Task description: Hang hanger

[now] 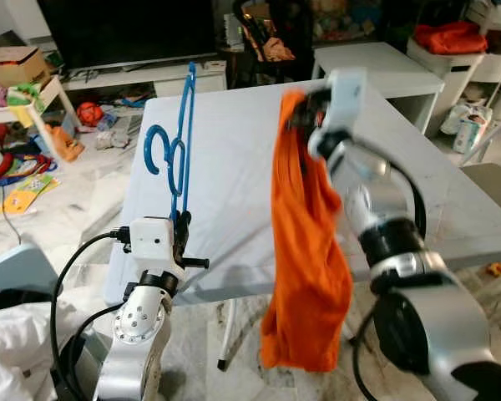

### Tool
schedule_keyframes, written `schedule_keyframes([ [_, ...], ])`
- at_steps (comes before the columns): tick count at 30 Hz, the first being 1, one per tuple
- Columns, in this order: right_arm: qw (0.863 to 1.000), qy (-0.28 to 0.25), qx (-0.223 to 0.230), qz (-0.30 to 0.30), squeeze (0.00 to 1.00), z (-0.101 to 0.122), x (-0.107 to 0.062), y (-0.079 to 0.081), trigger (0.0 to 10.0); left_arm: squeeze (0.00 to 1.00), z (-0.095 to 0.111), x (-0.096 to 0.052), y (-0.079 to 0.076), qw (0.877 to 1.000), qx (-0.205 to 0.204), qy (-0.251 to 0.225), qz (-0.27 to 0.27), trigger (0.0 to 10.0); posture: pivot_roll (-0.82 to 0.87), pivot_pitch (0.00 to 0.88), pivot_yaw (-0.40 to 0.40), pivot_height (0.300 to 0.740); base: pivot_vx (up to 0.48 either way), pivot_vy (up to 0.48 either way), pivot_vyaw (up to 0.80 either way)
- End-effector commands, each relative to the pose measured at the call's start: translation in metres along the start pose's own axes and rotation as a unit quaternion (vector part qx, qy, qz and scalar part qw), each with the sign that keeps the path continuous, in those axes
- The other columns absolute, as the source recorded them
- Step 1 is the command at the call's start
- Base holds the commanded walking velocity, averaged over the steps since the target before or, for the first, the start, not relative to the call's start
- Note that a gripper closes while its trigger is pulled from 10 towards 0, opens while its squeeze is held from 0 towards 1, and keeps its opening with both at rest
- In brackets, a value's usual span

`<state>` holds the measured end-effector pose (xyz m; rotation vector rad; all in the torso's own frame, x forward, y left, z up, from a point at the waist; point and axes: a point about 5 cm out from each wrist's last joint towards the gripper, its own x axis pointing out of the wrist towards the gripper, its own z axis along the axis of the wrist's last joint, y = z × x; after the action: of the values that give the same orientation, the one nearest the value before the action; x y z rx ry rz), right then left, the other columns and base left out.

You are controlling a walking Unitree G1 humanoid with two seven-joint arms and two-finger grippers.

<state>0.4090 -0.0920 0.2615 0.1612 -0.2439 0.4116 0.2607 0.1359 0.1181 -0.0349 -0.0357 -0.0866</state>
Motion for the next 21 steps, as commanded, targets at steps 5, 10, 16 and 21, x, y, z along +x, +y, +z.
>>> schedule_keyframes([
  [5,0.997,-0.062,0.032,-0.018,0.00,0.056,0.030,0.014,10.0,0.00,0.002,0.000,0.005,0.999,0.013,-0.008,0.033,10.0,0.00,0.000,-0.008,0.740,0.000,0.000,0.00],
  [10,0.988,-0.142,0.055,-0.034,0.00,0.113,0.038,0.015,10.0,0.00,0.002,-0.001,0.008,0.998,0.022,-0.011,0.053,10.0,0.02,0.000,-0.025,0.740,0.000,0.000,0.00],
  [16,0.988,-0.139,0.032,-0.059,0.00,0.112,0.036,0.006,10.0,0.00,0.002,0.000,0.009,0.998,0.026,-0.015,0.060,10.0,0.01,0.000,-0.024,0.740,0.000,0.000,0.00],
  [21,0.988,0.060,-0.105,-0.100,0.00,0.014,0.019,-0.009,10.0,0.00,0.002,0.002,0.002,0.998,0.025,-0.018,0.048,10.0,0.00,0.000,-0.016,0.740,0.000,0.000,0.00],
])
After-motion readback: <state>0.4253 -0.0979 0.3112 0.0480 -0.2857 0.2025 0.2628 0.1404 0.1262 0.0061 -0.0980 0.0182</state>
